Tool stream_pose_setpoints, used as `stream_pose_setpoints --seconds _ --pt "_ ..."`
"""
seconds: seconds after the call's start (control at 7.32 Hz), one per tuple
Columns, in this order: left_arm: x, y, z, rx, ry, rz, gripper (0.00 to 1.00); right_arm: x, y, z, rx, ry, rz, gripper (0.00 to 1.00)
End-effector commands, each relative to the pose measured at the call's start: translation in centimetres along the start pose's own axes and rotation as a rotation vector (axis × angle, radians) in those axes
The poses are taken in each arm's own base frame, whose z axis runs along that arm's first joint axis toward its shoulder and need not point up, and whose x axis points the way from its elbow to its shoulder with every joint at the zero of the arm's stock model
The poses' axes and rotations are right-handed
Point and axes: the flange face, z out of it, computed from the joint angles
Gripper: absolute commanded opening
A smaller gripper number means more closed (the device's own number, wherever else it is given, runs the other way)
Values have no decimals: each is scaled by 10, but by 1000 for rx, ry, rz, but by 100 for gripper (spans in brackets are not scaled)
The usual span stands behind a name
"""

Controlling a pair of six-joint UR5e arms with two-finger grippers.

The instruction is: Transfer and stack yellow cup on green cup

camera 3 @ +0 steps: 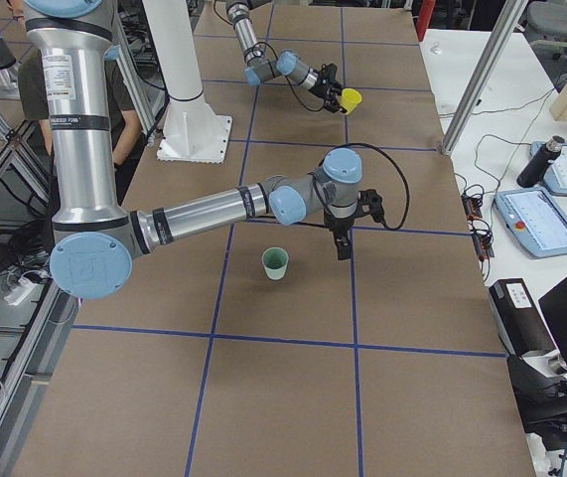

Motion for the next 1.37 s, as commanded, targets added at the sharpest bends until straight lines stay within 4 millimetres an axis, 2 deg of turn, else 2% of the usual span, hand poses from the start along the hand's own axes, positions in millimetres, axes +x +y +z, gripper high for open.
stream_pose_setpoints --seconds 0.0,0.27,0.41,0.55,0.68,0.96,1.09,1.23 --pt "67 -44 -20 29 226 34 0 -13 -8 -7 8 -41 -19 100" --pt "84 -39 -22 47 417 13 0 -40 -30 -19 19 -109 -31 100" --pt "93 -44 -27 99 446 126 0 -73 -45 -22 21 -142 34 100" --pt "117 -55 -40 127 487 122 0 -123 -63 -19 12 -178 102 100" --pt "120 -62 -42 146 485 117 0 -173 -76 -19 -2 -215 162 100" --pt "123 -71 -46 180 474 101 0 -255 -80 -6 -59 -265 268 100" --pt "122 -72 -46 185 468 99 0 -285 -82 -10 -74 -290 303 100" --pt "122 -72 -47 193 470 92 0 -296 -78 -10 -83 -300 301 100"
